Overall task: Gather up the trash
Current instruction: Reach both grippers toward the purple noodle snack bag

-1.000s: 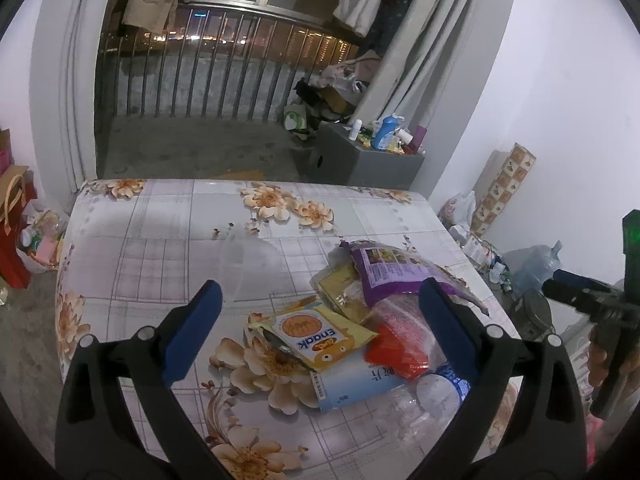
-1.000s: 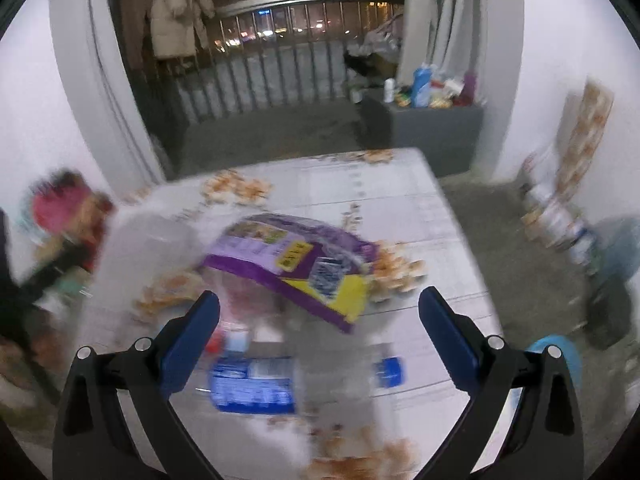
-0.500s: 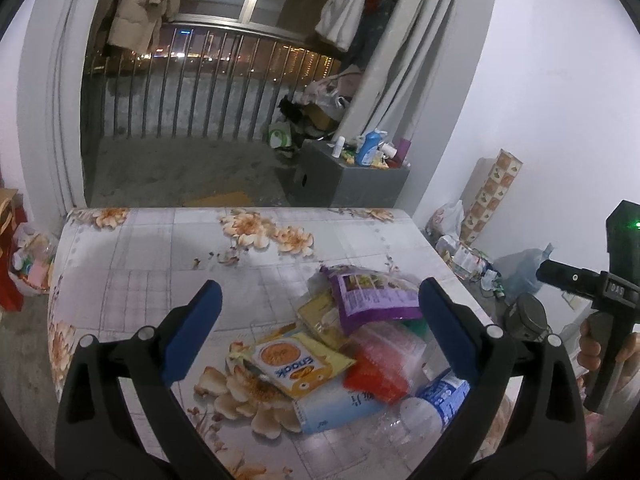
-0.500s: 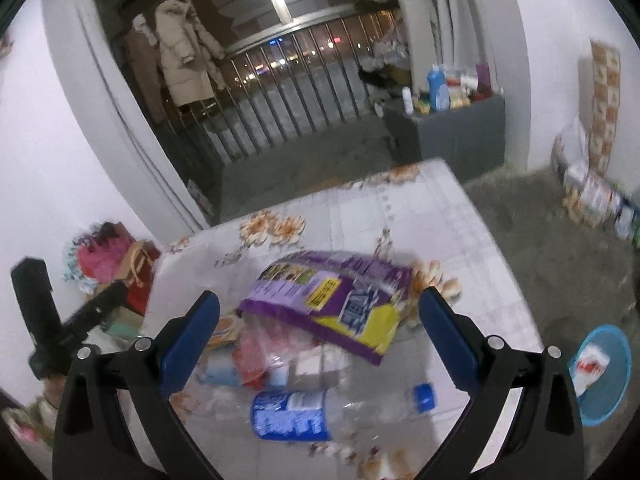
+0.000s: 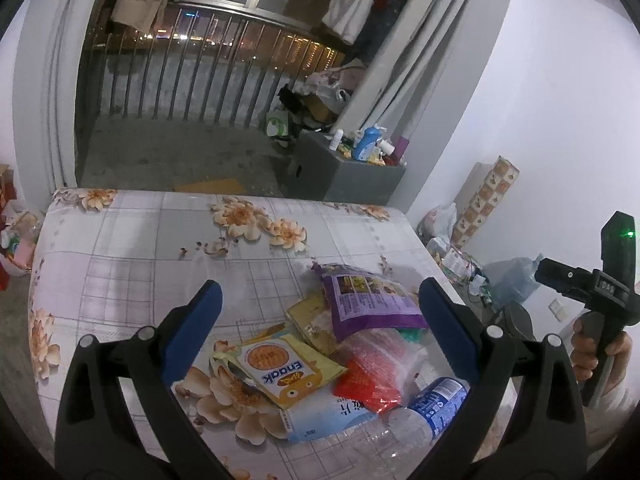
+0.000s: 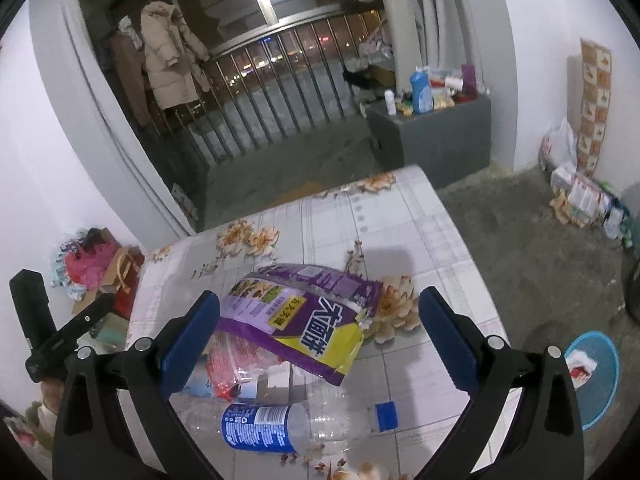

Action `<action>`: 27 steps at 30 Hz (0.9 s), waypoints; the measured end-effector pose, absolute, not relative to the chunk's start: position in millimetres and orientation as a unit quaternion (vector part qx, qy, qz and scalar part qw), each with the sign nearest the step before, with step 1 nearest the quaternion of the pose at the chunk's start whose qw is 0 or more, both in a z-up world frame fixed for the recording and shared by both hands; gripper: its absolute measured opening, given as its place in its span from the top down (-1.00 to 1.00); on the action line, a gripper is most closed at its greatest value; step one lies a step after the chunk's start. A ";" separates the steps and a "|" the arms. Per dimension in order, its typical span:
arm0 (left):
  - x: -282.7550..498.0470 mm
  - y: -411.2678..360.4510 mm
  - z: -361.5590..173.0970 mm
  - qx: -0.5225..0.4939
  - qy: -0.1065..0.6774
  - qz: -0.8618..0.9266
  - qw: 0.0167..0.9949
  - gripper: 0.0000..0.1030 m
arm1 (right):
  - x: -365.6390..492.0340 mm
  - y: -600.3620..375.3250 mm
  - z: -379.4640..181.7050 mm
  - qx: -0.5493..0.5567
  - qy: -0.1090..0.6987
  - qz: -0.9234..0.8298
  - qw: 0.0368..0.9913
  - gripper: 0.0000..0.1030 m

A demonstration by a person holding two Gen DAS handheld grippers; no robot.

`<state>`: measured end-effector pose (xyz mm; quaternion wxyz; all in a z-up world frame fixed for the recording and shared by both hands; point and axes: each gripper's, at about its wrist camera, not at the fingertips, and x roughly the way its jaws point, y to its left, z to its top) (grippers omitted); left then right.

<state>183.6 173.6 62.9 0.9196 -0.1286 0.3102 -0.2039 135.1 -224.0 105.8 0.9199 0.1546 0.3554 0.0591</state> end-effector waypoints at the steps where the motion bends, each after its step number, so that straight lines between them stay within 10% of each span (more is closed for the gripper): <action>1: 186.2 171.5 62.5 -0.128 0.312 -0.206 0.919 -0.83 | 136.5 -225.7 103.1 0.159 0.359 0.060 0.918 -0.88; 13: 202.1 122.9 61.1 -0.095 0.317 -0.282 0.901 -0.78 | 153.5 -256.7 69.1 0.224 0.395 0.069 0.888 -0.67; 27: 173.9 -18.1 17.1 0.297 0.277 -0.303 0.862 -0.65 | 157.6 -282.1 18.7 0.308 0.445 0.068 0.838 -0.41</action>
